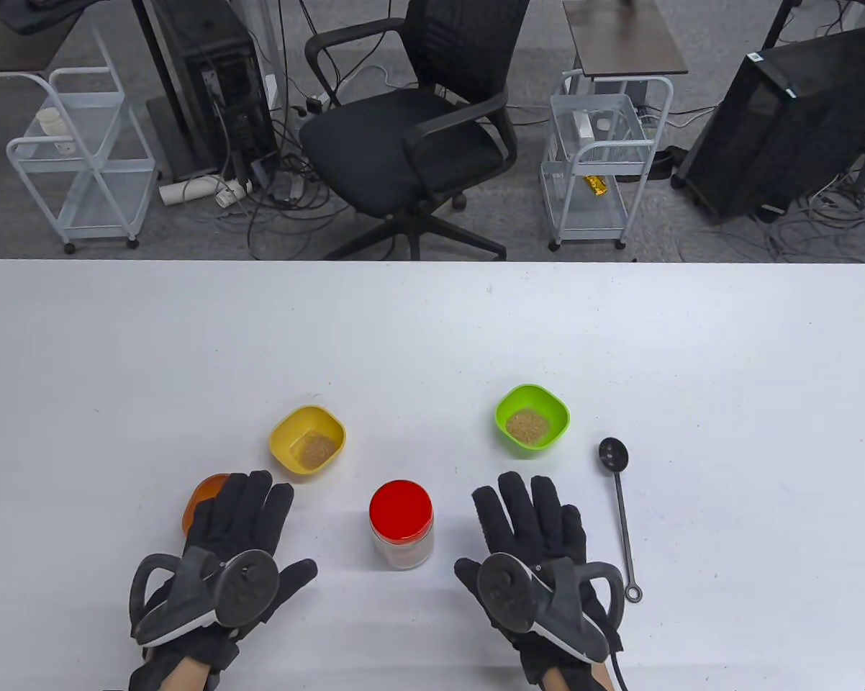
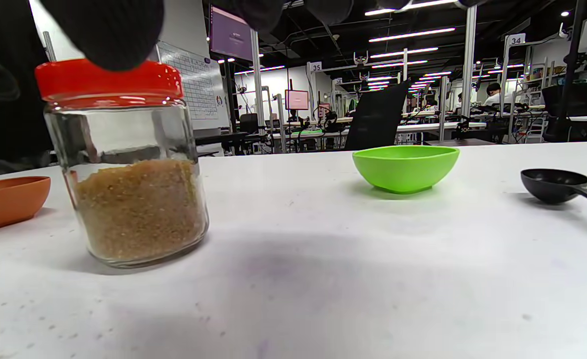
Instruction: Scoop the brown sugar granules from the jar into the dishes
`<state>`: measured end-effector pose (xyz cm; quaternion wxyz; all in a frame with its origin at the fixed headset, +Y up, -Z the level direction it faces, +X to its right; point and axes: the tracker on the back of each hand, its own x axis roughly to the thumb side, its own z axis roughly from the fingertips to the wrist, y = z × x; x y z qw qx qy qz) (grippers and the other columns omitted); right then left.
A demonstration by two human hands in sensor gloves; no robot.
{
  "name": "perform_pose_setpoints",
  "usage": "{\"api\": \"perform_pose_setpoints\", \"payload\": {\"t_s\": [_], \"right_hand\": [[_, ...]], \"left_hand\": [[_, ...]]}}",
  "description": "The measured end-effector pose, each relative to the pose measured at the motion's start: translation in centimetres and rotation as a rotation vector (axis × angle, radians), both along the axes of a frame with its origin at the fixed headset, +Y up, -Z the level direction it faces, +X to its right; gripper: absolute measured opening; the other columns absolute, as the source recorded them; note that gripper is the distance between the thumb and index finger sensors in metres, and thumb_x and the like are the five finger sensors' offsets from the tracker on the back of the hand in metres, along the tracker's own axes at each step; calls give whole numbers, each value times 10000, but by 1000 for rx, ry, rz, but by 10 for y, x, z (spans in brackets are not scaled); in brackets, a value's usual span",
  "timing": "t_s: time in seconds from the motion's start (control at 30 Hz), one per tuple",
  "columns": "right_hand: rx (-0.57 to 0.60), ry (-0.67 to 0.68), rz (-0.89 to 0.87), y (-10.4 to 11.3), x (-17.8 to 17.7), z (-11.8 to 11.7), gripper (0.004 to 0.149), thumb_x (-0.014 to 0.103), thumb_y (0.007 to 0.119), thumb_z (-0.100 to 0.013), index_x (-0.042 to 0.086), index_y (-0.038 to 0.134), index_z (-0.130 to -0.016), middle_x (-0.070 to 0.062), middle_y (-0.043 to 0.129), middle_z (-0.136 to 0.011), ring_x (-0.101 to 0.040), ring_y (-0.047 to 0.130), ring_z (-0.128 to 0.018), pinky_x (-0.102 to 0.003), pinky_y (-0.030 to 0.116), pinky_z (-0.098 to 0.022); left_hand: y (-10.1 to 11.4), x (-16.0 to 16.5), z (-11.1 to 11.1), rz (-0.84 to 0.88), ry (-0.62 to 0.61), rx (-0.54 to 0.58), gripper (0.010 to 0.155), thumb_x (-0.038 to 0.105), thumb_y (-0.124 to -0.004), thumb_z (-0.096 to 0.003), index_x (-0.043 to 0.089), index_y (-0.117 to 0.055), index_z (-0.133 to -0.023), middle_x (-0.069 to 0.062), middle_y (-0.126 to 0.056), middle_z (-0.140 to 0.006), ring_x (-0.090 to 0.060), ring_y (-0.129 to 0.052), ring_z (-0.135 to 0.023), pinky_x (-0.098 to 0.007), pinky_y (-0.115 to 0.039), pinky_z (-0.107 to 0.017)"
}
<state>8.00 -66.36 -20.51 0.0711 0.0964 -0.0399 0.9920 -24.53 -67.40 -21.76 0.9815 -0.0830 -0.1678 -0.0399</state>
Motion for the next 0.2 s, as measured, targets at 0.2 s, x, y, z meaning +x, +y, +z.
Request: {"api": "perform_pose_setpoints", "payload": {"t_s": [0.2], "right_hand": [[-51,-9,11,-9,1,-1,810,589,677,-500,194,382,-1143,-144,320,-1245,-527,312,-1089,-719,395,-749]], "left_hand": [[-7,5,-1,-43,-6,-31,961,697,-531,-570,112,-111,-1206,-207,-93,-1280,-495,-165,-1204,-701,-338,-814]]}}
